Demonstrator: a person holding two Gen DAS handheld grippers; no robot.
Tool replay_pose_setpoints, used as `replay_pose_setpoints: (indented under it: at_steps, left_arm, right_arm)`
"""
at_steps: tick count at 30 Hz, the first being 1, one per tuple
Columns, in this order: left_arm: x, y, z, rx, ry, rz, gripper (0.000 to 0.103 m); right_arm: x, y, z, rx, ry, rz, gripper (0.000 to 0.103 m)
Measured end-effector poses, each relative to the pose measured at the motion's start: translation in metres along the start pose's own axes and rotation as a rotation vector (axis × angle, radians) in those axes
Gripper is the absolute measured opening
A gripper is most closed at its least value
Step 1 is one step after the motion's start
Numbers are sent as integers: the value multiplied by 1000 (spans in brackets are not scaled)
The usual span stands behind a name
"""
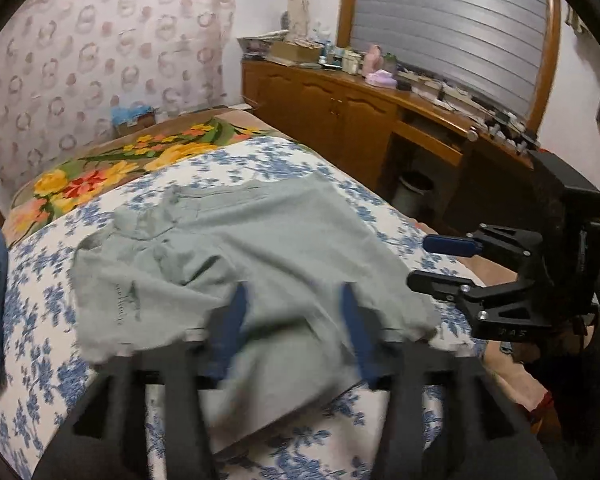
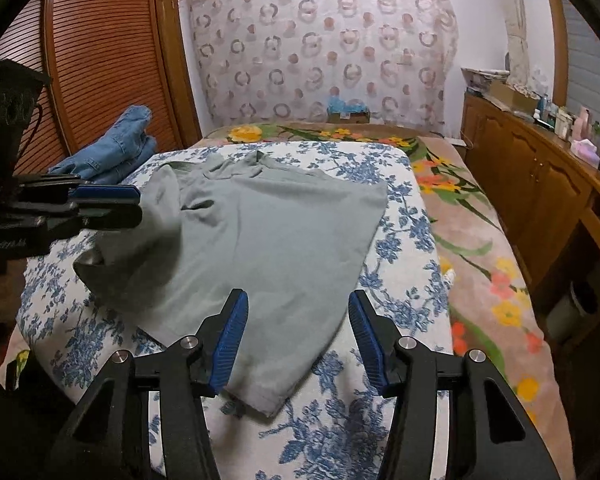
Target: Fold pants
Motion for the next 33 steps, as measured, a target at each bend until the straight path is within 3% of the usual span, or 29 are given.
replay_pose_setpoints:
  at_steps: [5, 9, 16, 24, 29, 33]
  left_arm:
    - [-8, 10, -23, 50, 38, 24, 75]
    - [-25, 12, -39, 93, 63, 19, 75]
    - [-62, 5, -52, 102, 92, -29, 75]
    - [-79, 6, -63, 95, 129, -26, 75]
    - [-83, 4, -65, 96, 136, -35, 75]
    - [-87, 4, -64, 99, 142, -36, 75]
  right_arm:
    - [3, -8, -15, 32, 6, 3, 48]
    - [0, -19, -29, 95, -12, -20, 43]
    - [-8, -45, -54, 164, 8, -70, 39]
    - [-4, -76, -61, 192, 14, -114, 32]
    - [1, -84, -61, 228, 0, -118, 8]
    - [5, -81, -61, 245, 6, -92, 4]
Point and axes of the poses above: each gripper's, at about its wrist camera, not at the fingertips, and y roughly against the way its jaws point, z to its right, x to its top, the point moved 4 cm from there along -y, roughly the way its jaws point, and after that the axes turned 1 degree about -y, right-handed, at the moved point
